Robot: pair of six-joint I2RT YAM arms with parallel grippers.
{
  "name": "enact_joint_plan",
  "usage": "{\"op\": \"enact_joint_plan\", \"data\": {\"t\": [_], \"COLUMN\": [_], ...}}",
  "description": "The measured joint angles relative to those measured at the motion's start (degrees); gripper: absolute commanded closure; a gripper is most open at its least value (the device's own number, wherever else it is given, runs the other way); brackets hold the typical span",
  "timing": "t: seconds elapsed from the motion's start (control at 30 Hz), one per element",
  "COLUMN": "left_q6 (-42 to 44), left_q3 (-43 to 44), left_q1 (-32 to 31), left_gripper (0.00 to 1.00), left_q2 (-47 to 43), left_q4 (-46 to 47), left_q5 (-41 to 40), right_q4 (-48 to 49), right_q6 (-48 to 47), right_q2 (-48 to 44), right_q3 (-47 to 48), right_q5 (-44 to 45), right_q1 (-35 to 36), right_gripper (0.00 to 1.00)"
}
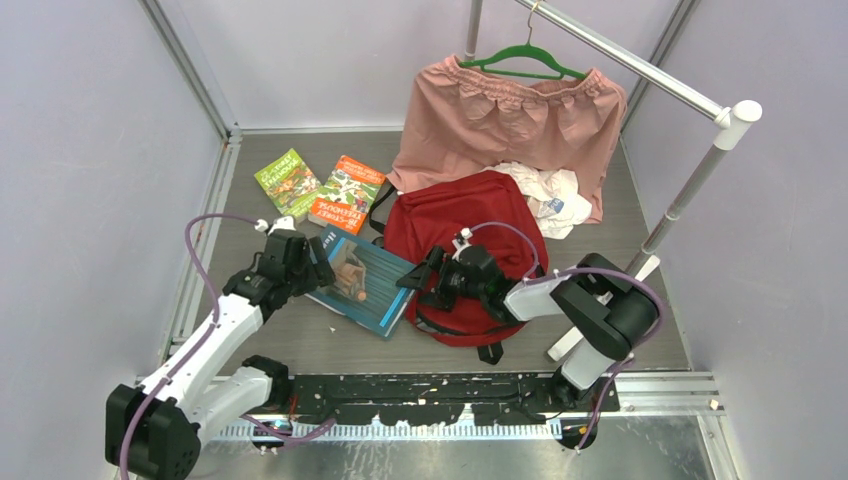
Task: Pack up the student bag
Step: Pick up the book from the center of the board.
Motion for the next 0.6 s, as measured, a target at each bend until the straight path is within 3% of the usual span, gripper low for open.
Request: {"op": "enact_joint_plan", "data": {"t": [0.2, 0.43, 0.6], "left_q6": [0.0, 0.0, 0.0], "left_q3": [-2.2, -3.9, -4.1], "left_q1": [0.3, 0.3, 0.6], "left_gripper": [0.21, 0.21, 0.22], "left_q2": [2.3, 3.2, 4.5], "left_q4": [4.0, 6.2, 7.6], "left_q5": [1.2, 2.3, 3.0], "right_q4": [10.3, 8.1, 10.6], "right_q6": [3.6, 1.1, 0.6], "right_q2": [2.5, -1.7, 0.7], "right_q3": [-2.0, -2.4, -1.6], "right_q5": [0.0, 2.7, 2.4], "right_q1": [-0.4, -0.7, -2.3], "right_gripper": [0.06, 0.05, 0.05]}}
